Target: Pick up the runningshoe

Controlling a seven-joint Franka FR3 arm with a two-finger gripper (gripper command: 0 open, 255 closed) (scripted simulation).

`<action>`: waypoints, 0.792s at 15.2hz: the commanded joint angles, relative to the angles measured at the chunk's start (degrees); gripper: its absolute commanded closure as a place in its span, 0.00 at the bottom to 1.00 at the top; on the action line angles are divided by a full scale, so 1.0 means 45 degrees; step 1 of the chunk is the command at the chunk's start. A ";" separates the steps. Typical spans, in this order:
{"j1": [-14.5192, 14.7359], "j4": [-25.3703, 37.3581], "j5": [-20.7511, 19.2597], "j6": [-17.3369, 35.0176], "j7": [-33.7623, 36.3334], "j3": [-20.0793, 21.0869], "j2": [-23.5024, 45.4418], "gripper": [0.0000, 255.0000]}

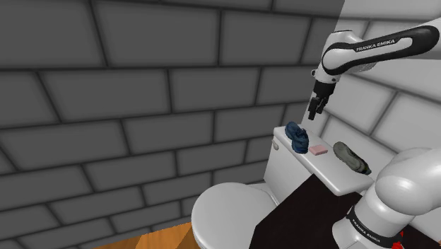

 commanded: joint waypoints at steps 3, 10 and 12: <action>0.0062 0.0269 0.0339 0.1543 -0.1327 -0.1137 0.1661 0.00; 0.0316 0.1573 0.2503 0.3645 -0.4518 -0.2890 0.5301 0.00; 0.0258 0.2073 0.3443 0.3997 -0.5539 -0.3130 0.6383 0.00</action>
